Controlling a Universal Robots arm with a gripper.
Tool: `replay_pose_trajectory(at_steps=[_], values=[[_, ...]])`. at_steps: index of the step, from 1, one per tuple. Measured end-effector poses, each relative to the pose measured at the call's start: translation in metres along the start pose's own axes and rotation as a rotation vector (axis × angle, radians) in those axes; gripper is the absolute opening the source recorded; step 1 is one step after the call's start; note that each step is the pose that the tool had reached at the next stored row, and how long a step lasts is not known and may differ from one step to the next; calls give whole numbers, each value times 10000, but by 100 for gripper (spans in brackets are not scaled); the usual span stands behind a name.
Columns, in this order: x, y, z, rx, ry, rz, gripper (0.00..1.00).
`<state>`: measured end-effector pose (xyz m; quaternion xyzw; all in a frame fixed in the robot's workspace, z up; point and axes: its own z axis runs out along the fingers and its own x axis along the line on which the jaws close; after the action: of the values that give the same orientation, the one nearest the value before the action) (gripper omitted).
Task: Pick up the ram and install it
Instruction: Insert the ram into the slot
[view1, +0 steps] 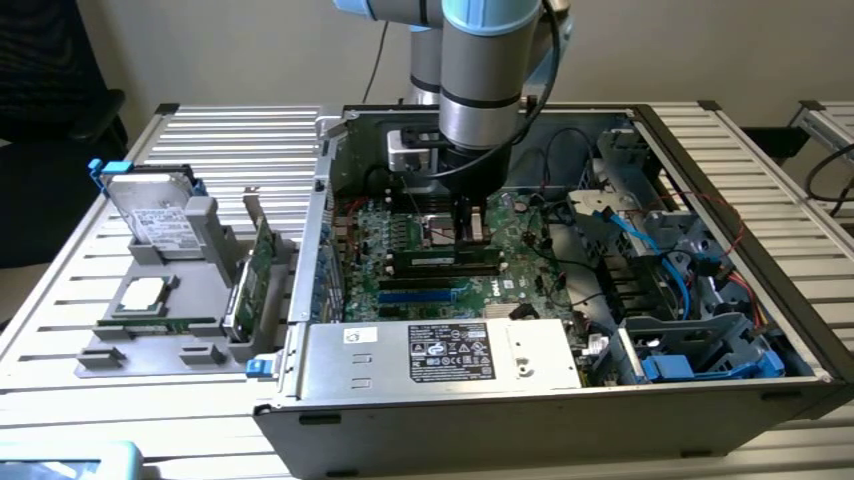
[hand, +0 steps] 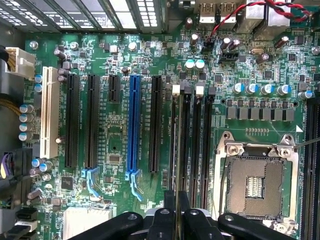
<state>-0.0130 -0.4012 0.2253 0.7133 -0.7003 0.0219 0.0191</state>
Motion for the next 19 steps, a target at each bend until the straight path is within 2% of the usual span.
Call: replay_pose_trajectory(at_steps=[19], values=[[5,0,15,-3,1,36,14]])
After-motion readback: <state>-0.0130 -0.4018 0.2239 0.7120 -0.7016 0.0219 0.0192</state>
